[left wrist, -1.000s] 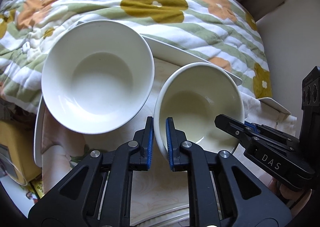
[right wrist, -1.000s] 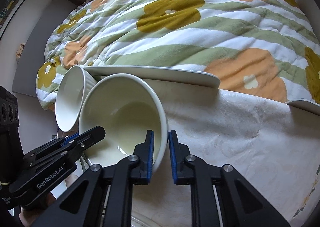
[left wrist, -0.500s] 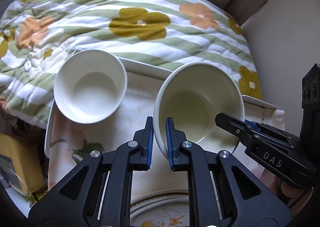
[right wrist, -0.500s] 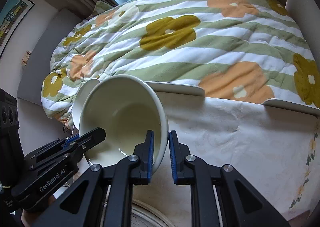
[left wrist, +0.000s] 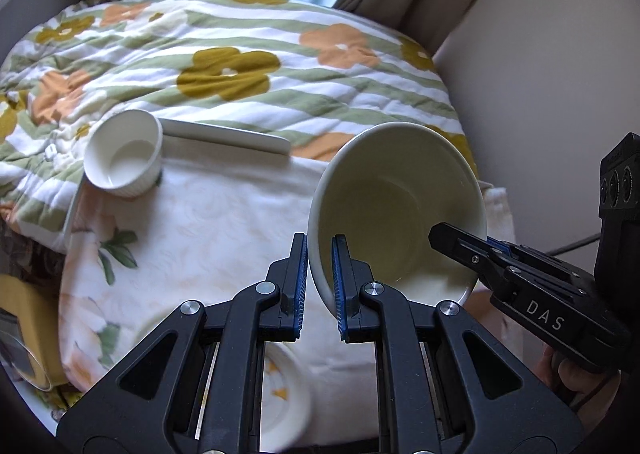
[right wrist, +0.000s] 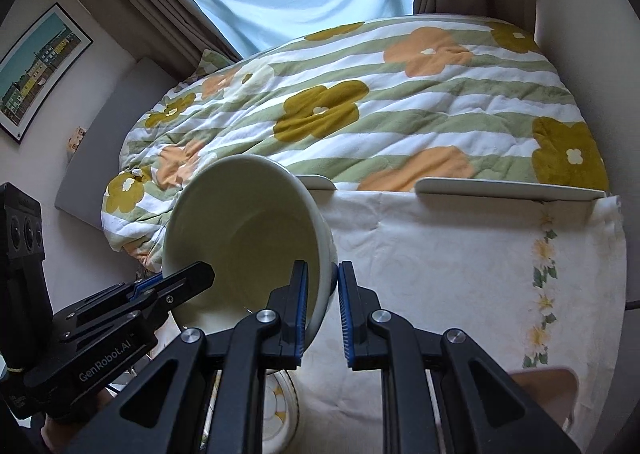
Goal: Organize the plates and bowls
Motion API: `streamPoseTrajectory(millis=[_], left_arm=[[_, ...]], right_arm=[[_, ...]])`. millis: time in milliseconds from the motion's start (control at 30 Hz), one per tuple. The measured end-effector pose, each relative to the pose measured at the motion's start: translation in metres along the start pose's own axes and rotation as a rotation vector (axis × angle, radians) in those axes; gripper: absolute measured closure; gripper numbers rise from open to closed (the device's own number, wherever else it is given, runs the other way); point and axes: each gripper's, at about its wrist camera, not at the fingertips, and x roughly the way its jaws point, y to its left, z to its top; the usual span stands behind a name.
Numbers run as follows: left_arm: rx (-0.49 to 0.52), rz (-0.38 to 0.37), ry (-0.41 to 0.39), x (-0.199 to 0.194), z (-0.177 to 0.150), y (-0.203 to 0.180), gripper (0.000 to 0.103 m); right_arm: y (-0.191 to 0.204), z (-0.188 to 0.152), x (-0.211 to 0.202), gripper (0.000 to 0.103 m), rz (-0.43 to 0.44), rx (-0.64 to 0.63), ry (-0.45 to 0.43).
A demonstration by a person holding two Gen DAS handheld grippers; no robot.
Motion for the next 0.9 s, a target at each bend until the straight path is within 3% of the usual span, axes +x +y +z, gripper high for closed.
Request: streamPoseTrajectory(millis=[267, 433, 633, 900], left_arm=[[0.034, -0.027, 0.015, -0.002, -0.056, -0.094, 0.093], [0.081, -0.04, 0.09, 0.017, -0.087, -0.139, 0.093], [0.132, -0.021, 0.183, 0.055, -0.109, -0.162, 0.093], [0.197, 0.01, 0.281, 0.098, -0.119, -0.163, 0.093]], right_arm=[[-0.072, -0.052, -0.064, 0.089, -0.038, 0.007, -0.009], [-0.113, -0.082, -0.084, 0.089, -0.077, 0.035, 0.024], [-0.148, -0.107, -0.076, 0.089, -0.088, 0.103, 0.078], [-0.168, -0.128, -0.045, 0.089, -0.105, 0.176, 0.151]])
